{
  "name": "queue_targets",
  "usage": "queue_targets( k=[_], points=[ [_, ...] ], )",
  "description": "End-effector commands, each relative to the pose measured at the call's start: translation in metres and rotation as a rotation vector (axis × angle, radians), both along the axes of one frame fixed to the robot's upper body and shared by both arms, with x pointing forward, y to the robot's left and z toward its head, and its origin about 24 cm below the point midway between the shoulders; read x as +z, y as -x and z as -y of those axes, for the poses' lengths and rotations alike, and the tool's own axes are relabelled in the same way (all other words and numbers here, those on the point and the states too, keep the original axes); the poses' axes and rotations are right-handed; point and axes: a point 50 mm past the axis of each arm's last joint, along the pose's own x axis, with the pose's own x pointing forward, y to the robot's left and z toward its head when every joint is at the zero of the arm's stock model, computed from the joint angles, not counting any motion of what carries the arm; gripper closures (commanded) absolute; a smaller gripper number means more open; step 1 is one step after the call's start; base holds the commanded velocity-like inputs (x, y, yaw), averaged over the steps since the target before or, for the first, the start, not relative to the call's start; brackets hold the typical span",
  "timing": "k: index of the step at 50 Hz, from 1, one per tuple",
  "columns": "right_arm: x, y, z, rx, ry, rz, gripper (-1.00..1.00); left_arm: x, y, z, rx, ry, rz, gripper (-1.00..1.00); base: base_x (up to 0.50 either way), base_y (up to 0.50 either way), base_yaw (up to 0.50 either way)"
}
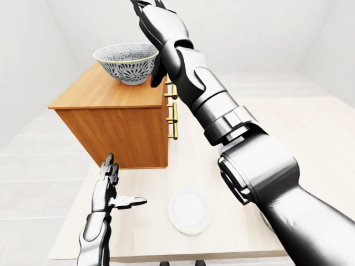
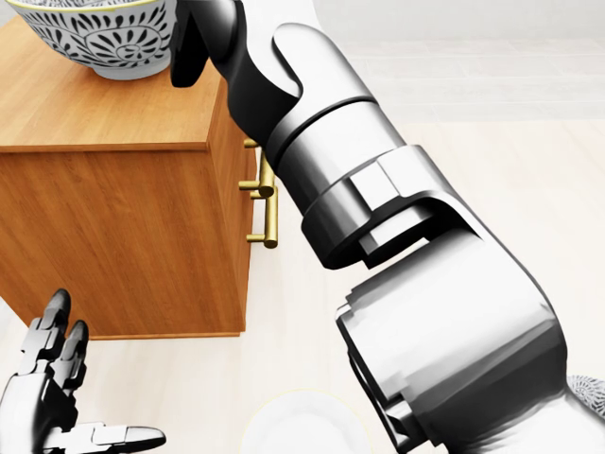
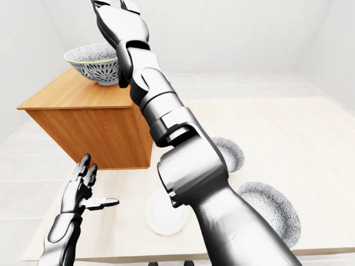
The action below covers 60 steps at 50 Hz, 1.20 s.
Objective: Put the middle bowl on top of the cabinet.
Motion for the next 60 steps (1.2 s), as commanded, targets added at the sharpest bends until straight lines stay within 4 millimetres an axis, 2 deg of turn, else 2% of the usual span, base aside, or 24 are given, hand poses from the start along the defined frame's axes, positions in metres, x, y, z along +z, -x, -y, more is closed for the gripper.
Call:
queue_targets(
  k=[1,23,39,60],
  points=[
    [0.003,-0.002,0.006,-0.013,-0.007,0.006,-1.0,0.002,0.0,-0.001,0.003,0.001,0.008,-1.0,0.0,0.0,0.0],
    [0.018,-0.005,0.025,-0.055,-0.007,0.031,-1.0,0.005,0.003,-0.003,0.007,-0.002,0.022,-1.0,0.0,0.0,0.0],
    [0.025,-0.012,0.05,-0.123,-0.025,0.028,-1.0,0.006,0.003,-0.003,0.007,0.0,0.027,-1.0,0.0,0.0,0.0],
    [0.049,-0.017,0.101,-0.239,-0.107,0.071,-1.0,0.004,0.002,0.0,0.001,-0.003,0.016,-1.0,0.0,0.0,0.0]
  ],
)
